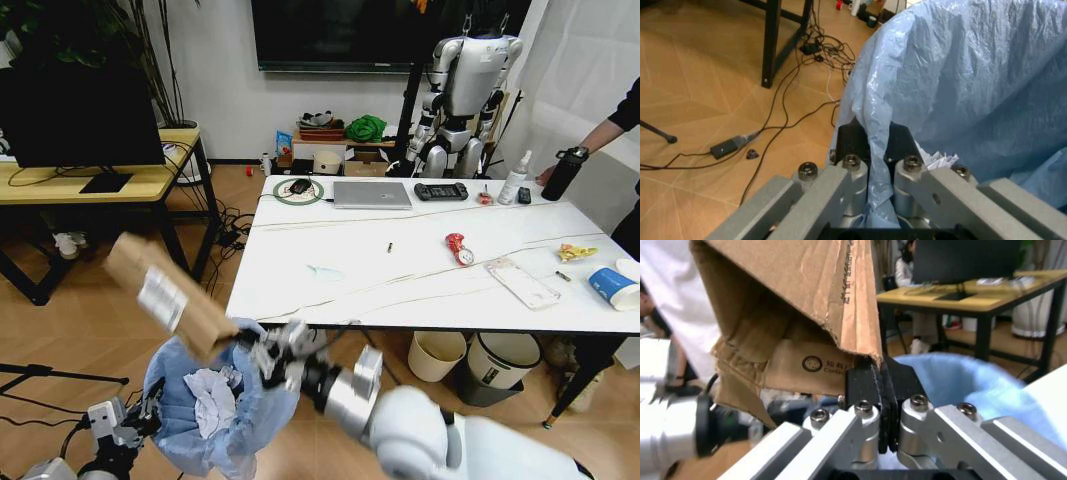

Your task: Pick up the trash bin and place the trash from the table into it.

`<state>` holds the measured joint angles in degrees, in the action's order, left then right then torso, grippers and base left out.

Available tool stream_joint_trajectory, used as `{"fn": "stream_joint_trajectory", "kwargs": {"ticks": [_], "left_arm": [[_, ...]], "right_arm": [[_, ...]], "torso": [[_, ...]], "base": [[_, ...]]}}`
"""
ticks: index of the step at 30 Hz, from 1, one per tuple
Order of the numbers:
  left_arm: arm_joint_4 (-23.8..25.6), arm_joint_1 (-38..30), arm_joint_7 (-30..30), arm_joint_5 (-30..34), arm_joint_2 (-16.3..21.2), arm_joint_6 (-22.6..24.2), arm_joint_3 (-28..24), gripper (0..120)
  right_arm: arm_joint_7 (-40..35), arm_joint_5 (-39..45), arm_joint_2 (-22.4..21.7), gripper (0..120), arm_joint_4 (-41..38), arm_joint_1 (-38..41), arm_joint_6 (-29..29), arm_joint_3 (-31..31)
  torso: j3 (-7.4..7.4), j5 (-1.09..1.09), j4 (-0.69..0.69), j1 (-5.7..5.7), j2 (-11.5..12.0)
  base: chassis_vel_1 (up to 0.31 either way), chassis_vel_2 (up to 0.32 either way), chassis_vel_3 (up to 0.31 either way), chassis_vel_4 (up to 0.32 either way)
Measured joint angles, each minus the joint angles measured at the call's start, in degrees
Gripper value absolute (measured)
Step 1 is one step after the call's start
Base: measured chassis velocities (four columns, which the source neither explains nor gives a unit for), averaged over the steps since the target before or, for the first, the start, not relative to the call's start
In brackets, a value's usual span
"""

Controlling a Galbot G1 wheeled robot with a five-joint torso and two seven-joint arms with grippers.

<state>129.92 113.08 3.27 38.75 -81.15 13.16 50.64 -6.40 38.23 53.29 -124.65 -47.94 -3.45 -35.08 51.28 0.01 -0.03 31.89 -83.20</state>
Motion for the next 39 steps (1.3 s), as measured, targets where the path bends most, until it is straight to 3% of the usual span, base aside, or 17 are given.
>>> {"fn": "stream_joint_trajectory", "kwargs": {"ticks": [24, 29, 31, 36, 39], "left_arm": [[1.7, 1.45, -1.99, 2.68, -0.12, 1.75, -0.05, 0], [1.9, 1.8, -2.37, 2.82, 0.32, 1.96, 0.27, 0], [1.97, 1.92, -2.43, 2.82, 0.4, 1.97, 0.35, 0], [2.43, 2.29, -2.55, 2.89, 0.79, 2.04, 0.75, 0], [2.45, 2.3, -2.57, 2.89, 0.79, 2.06, 0.76, 0]], "right_arm": [[1.71, -7.76, 0.66, 0, 3.92, -4.88, 2.12, 1.36], [2.36, -8.35, 0.65, 20, 3.94, -5.84, 2.46, 2.1], [2.41, -8.4, 0.68, 23, 3.93, -6.01, 2.46, 2.21], [2.8, -9.28, 0.58, 47, 3.7, -7.12, 3.2, 2.88], [2.87, -9.31, 0.44, 54, 3.28, -7.41, 3.32, 3.25]], "torso": [[0.0, -0.01, 0.0, 0.01, 0.0], [0.0, -0.01, 0.0, 0.01, 0.01], [0.0, -0.01, 0.0, 0.01, 0.01], [0.0, 0.0, 0.0, 0.01, 0.01], [0.0, -0.01, 0.0, 0.01, 0.01]], "base": [[0.0, 0.0, 0.0, 0.0], [0.0, 0.0, 0.0, 0.0], [0.0, 0.0, 0.0, 0.0], [0.0, 0.0, 0.0, 0.0], [0.0, 0.0, 0.0, 0.0]]}}
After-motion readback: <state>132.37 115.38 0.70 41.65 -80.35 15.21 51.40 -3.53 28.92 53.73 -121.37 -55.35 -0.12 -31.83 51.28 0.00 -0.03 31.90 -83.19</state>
